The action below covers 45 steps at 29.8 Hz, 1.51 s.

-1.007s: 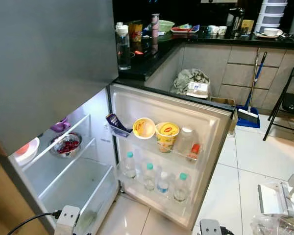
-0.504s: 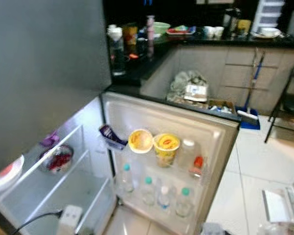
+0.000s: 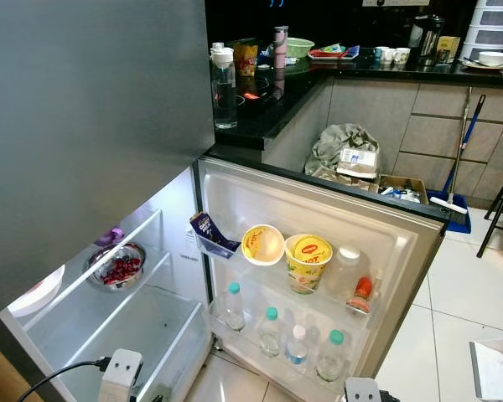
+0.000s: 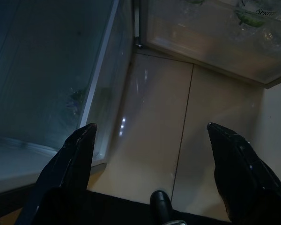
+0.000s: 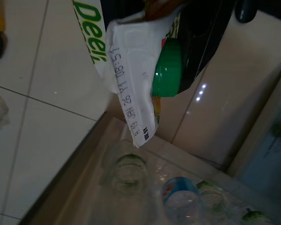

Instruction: Restocking fridge

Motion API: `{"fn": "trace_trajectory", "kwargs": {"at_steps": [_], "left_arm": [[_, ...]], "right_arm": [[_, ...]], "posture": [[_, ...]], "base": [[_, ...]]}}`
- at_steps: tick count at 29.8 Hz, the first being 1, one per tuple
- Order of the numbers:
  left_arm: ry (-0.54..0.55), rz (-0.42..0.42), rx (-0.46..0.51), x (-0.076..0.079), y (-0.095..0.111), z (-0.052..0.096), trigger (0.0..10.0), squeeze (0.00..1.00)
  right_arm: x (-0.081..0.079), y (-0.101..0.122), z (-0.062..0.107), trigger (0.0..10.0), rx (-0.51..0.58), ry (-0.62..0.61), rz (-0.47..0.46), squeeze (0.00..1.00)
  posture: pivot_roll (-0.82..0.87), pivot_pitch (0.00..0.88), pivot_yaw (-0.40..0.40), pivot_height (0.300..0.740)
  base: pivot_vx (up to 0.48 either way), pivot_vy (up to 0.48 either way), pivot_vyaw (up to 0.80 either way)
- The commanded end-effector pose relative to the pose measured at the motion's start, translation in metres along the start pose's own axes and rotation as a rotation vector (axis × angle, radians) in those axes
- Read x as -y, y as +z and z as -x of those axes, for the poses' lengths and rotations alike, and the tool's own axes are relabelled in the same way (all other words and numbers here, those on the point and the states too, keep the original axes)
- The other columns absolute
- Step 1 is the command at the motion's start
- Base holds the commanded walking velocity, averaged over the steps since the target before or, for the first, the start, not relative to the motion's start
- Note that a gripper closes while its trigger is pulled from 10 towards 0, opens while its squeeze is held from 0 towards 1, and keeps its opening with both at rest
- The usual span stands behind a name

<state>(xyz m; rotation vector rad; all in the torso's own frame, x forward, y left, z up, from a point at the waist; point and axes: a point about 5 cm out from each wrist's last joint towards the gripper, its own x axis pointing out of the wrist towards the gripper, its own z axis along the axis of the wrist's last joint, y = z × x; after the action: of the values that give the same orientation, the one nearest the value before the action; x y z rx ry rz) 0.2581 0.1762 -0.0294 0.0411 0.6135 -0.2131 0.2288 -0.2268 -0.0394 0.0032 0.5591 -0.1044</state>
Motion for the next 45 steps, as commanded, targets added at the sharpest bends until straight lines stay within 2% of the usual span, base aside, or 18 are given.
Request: {"fn": "trace_trajectory", "kwargs": {"at_steps": [1,8,22,41,45], "left_arm": [[0.003,-0.001,-0.024,-0.0016,-0.0056,0.0017,10.0,0.00],[-0.008,0.003,-0.019,-0.0001,-0.0043,0.0010,10.0,0.00],[-0.012,0.004,-0.013,0.0001,-0.0020,0.0002,10.0,0.00],[-0.021,-0.010,-0.018,-0.0002,-0.0024,0.0004,10.0,0.00],[-0.019,-0.011,-0.016,-0.0005,-0.0026,0.0006,10.0,0.00]], "right_arm": [[0.0012,-0.0033,0.0014,10.0,-0.011,-0.005,-0.015,0.00],[0.0006,-0.0042,0.0015,10.0,-0.017,-0.006,-0.012,0.00],[0.0015,-0.0062,0.0026,10.0,-0.021,-0.011,-0.021,0.00],[-0.0002,-0.0094,0.0043,10.0,-0.021,-0.006,-0.030,0.00],[-0.0010,-0.0101,0.0047,10.0,-0.018,-0.004,-0.036,0.00]], "posture": [[-0.12,0.098,0.029,0.740],[-0.13,0.101,0.030,0.740],[-0.13,0.102,0.033,0.740],[-0.13,0.094,0.040,0.740],[-0.13,0.089,0.039,0.740]], "base": [[0.000,0.000,0.00],[0.000,0.000,0.00],[0.339,0.000,0.00],[0.331,0.000,-0.78],[0.135,0.000,0.00]]}}
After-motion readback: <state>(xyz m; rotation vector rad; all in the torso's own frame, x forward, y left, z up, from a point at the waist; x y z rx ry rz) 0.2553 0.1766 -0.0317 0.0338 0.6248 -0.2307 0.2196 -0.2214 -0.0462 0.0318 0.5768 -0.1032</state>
